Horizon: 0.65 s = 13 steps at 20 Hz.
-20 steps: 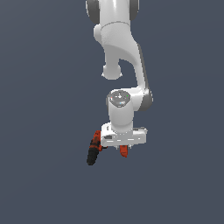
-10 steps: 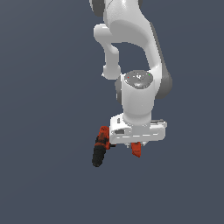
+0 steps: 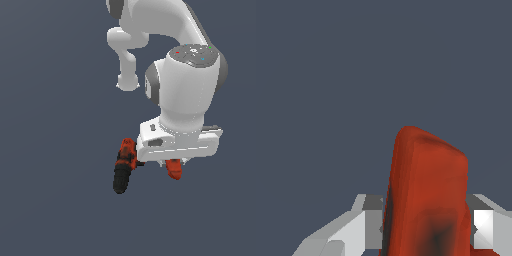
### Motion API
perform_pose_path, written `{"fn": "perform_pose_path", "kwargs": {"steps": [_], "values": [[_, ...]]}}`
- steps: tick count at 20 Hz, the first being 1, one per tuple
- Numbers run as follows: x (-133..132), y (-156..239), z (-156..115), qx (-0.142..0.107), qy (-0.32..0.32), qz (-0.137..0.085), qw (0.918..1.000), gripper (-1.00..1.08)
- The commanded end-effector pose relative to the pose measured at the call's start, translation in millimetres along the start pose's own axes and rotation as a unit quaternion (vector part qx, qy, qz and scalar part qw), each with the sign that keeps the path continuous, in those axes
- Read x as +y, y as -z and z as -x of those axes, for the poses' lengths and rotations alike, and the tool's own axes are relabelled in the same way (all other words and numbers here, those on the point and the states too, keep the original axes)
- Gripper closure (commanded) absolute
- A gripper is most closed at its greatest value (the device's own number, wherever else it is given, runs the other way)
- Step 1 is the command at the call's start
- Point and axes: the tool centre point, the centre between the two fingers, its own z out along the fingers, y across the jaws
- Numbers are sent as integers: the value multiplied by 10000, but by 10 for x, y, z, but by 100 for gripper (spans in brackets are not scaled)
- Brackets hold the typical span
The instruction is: Pick up the object and move it to a goal position.
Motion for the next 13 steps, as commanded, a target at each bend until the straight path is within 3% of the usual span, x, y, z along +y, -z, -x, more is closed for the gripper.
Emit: {"fn": "perform_pose_path", "kwargs": {"steps": [1,13], "values": [[-64,156,-87,39,0,1,10000,108],[-168,324,-205,38,2,-2,10000,108]]}}
